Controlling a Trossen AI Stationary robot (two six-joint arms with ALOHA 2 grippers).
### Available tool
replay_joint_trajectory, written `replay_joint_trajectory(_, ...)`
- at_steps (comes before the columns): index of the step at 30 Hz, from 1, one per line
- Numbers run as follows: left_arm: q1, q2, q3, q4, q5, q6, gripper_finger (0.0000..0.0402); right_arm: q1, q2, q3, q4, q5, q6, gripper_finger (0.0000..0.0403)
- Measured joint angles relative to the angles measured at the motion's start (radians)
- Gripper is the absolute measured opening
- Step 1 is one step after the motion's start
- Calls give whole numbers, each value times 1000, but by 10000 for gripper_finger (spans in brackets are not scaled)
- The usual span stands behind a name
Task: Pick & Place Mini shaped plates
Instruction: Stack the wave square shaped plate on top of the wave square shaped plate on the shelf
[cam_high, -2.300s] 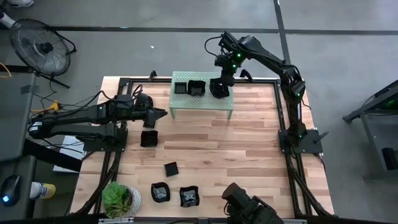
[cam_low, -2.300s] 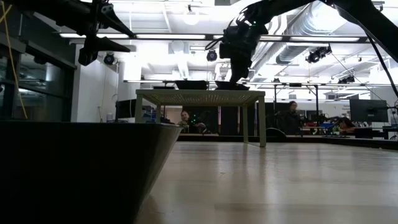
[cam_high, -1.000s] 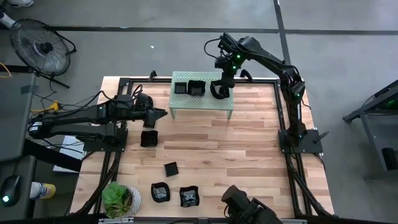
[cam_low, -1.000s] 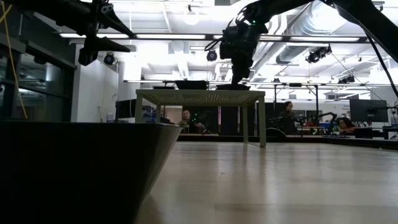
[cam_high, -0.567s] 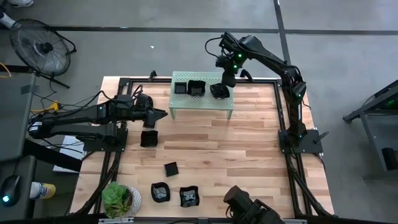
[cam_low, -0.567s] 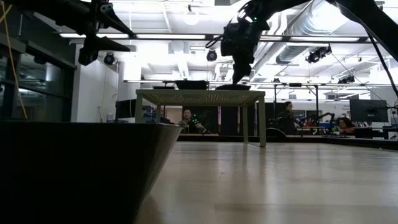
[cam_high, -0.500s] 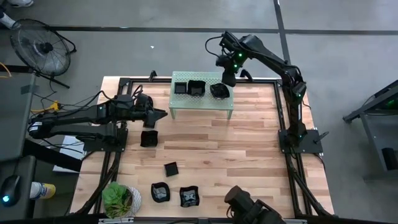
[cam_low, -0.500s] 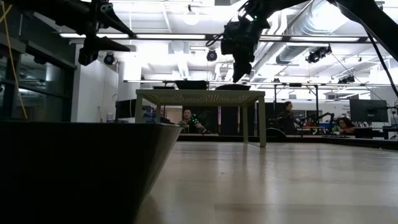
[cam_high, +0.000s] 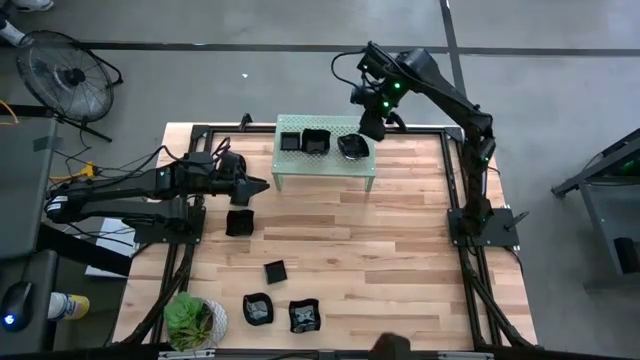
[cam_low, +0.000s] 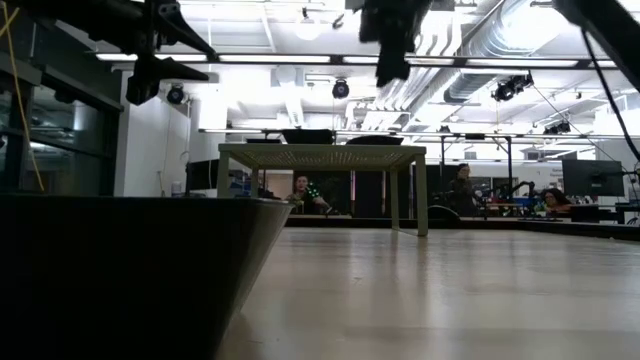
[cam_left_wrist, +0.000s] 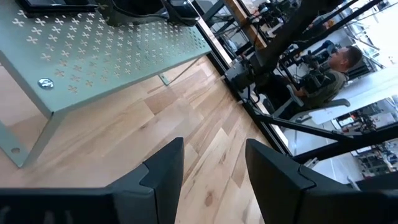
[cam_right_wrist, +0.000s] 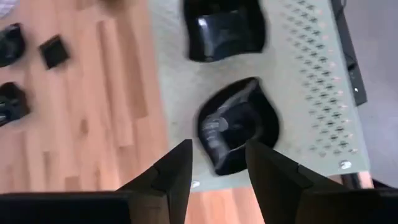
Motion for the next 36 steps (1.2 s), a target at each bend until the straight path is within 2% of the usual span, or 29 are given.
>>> replay_joint_trajectory(8, 0, 0, 0, 0, 79, -1, 169, 122, -127, -60, -6, 18, 142, 145)
replay_joint_trajectory(11, -3, 0, 0, 0, 109, -2, 169, 171, -183, -85, -3, 56, 206, 145)
replay_joint_trajectory(14, -33, 0, 0, 0, 110, -9, 169, 223, -252, -145, 4, 123, 260, 145)
replay_joint_trajectory(16, -66, 0, 0, 0, 98, -9, 169, 257, -315, -220, 43, 131, 296, 145)
replay_joint_trajectory(19, -129, 0, 0, 0, 49, -12, 169, 309, -451, -392, 175, 132, 381, 144)
replay_joint_trajectory(23, -232, 0, 0, 0, -42, -29, 169, 393, -672, -695, 425, 162, 537, 144)
replay_joint_trajectory(30, -419, 23, 0, 3, -207, -80, 169, 615, -1009, -1212, 843, 336, 894, 144)
replay_joint_trajectory(36, -538, 129, 0, 45, -296, -131, 169, 816, -1156, -1542, 1190, 479, 1089, 144)
